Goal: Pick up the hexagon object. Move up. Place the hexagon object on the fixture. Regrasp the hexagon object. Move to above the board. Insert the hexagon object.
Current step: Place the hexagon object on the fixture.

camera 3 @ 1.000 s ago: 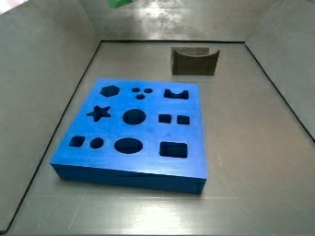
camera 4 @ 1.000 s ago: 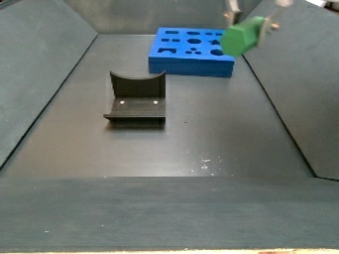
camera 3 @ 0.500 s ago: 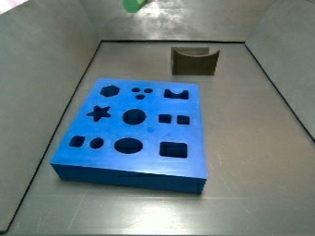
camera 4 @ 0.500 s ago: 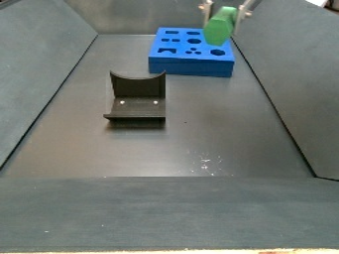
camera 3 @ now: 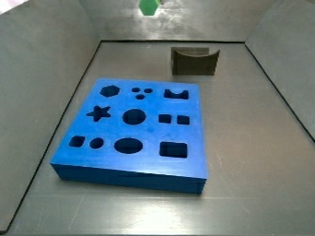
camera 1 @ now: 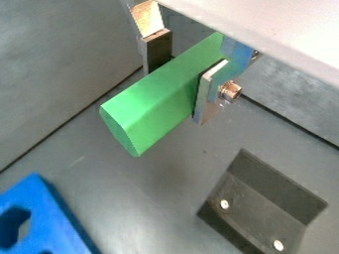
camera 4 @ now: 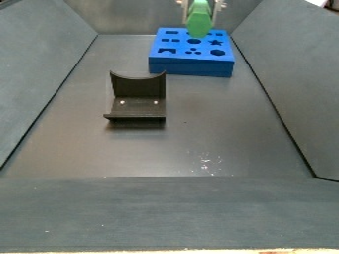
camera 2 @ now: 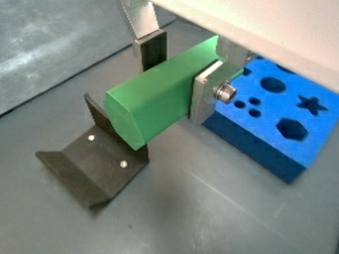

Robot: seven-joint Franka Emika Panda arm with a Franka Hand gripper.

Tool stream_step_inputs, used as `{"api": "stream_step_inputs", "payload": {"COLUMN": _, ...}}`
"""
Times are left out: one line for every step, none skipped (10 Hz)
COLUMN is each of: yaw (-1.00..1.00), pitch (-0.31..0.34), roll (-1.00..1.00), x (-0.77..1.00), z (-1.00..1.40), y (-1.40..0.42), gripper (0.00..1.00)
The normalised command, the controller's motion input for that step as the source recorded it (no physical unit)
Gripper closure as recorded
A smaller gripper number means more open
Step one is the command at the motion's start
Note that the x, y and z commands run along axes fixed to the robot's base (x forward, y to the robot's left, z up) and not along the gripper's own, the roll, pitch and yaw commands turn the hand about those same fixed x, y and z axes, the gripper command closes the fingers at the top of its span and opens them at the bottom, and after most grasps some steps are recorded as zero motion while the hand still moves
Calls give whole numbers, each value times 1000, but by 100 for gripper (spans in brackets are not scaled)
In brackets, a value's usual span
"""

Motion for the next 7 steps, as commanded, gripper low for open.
{"api": "stream_step_inputs", "payload": {"yaw": 109, "pitch": 94, "roll": 46, "x": 1000, "z": -15, "y": -226, "gripper": 100}}
{"api": "stream_step_inputs", "payload": {"yaw": 80, "pitch": 104, "roll": 65, "x": 1000, "z": -16, "y": -214, "gripper": 100}}
{"api": "stream_step_inputs", "payload": {"yaw": 60, "pitch": 115, "roll": 88, "x": 1000, "z": -17, "y": -192, "gripper": 100}}
{"api": "stream_step_inputs", "payload": {"yaw": 270, "pitch": 185, "roll": -1000, "x": 1000, "z": -58, "y": 636, "gripper": 100}}
{"api": "stream_step_inputs", "payload": {"yaw": 256, "pitch": 191, "roll": -1000, "x": 1000, "z": -59, "y": 683, "gripper": 100}}
{"api": "stream_step_inputs", "payload": {"yaw": 180, "pitch": 209, "roll": -1000, "x": 1000, "z": -36, "y": 605, "gripper": 100}}
{"api": "stream_step_inputs", "payload": {"yaw": 147, "pitch": 230, "roll": -1000, "x": 1000, "z": -20, "y": 530, "gripper": 100}}
